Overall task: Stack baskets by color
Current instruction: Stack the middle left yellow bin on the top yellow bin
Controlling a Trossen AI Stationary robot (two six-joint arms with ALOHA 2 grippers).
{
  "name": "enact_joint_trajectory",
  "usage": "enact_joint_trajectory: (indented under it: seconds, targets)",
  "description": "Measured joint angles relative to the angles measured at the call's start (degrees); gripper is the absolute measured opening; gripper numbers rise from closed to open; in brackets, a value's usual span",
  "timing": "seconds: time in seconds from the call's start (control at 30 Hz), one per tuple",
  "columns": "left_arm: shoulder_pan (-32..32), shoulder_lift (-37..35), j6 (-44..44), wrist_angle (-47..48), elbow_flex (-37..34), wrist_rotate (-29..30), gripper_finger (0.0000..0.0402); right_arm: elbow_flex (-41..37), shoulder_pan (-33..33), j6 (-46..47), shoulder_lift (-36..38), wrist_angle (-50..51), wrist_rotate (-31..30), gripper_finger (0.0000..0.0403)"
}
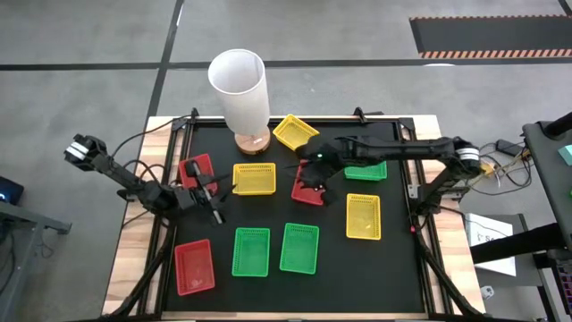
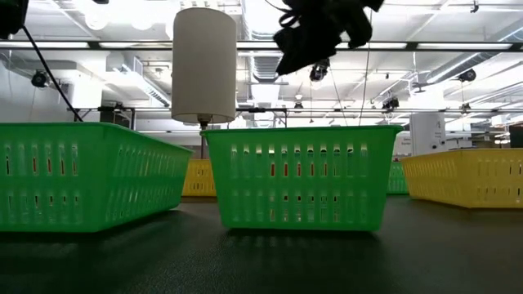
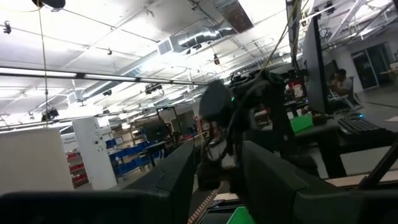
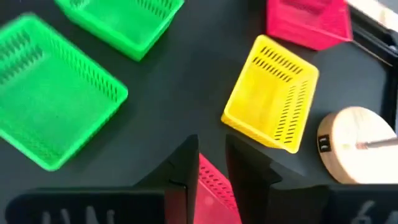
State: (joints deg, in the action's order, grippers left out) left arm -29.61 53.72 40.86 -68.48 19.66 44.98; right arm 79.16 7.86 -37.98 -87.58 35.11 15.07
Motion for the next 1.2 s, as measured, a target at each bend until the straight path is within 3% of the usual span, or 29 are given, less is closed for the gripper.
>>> enact_joint_trajectory:
  seconds: [0.2, 0.4, 0.6, 0.8, 1.2]
  targets:
    - [-2.3, -2.1, 0.0, 0.0, 0.0, 0.2, 0.012, 4.1, 0.0, -11.4, -5.8, 2.3, -0.5, 0.0139]
    - [-4.5, -4.4, 0.5, 0.1, -0.4, 0.4, 0.012, 8.1, -0.3, -17.1, -11.8, -1.1, -6.4, 0.0179]
    - [-4.7, -6.3, 0.5, 0.8, -0.6, 0.4, 0.012, 14.5, -0.3, -18.9, -19.4, -1.5, -6.6, 0.0177]
    - [-4.7, -7.5, 0.6, 1.7, -0.6, 0.4, 0.012, 24.7, -0.3, -22.5, -27.3, 9.2, -6.7, 0.0167]
    - [-4.7, -7.4, 0.6, 2.1, -0.6, 0.3, 0.012, 39.8, -0.3, -31.9, -39.5, 20.9, -16.6, 0.0148]
